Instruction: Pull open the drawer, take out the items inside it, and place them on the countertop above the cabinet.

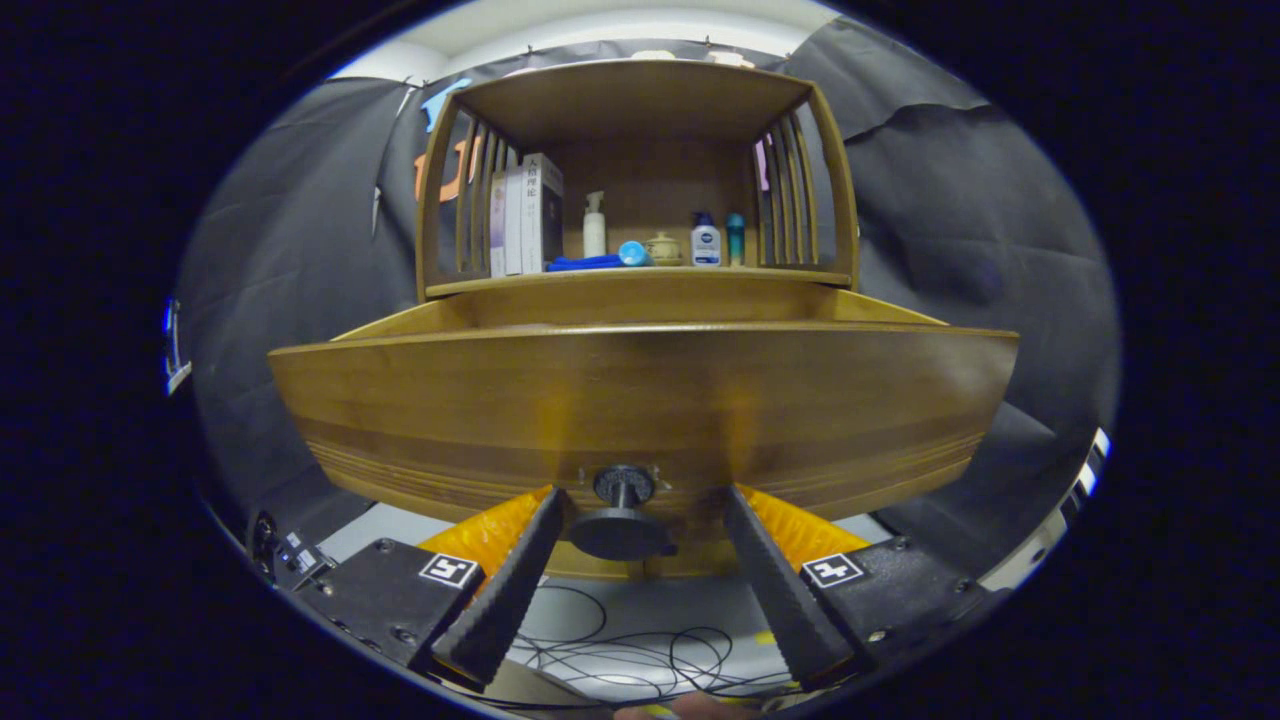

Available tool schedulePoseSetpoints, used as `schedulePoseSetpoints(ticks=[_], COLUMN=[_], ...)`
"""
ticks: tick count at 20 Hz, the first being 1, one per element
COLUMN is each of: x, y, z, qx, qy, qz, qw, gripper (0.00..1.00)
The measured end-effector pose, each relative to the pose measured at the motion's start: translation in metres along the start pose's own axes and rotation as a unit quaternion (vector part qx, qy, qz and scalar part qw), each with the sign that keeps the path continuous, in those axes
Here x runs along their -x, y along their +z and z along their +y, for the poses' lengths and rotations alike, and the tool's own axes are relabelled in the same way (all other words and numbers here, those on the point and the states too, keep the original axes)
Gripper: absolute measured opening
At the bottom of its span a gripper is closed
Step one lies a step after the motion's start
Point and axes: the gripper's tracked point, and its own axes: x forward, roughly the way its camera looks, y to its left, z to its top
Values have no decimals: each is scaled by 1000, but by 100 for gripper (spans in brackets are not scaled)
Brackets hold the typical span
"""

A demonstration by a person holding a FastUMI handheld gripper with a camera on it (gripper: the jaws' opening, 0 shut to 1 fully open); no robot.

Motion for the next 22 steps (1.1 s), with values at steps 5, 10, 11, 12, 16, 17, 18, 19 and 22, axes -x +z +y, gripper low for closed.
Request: schedulePoseSetpoints(ticks=[5, 10, 11, 12, 16, 17, 18, 19, 22], x=[-1, -7, -11, -16, -25, -26, -27, -28, -34], y=[2, 8, 10, 13, 19, 21, 21, 21, 25], z=[2, 1, 2, 2, 4, 3, 3, 4, 4], qx=[6, 2, 2, 2, 0, 1, 1, 0, 0], qy=[4, 9, 10, 10, 10, 9, 9, 9, 9], qz=[0, -2, -2, -3, -1, -2, -1, -2, -1], qw=[1000, 1000, 1000, 1000, 1000, 1000, 1000, 1000, 1000], gripper=[100, 100, 100, 100, 100, 100, 100, 100, 100])
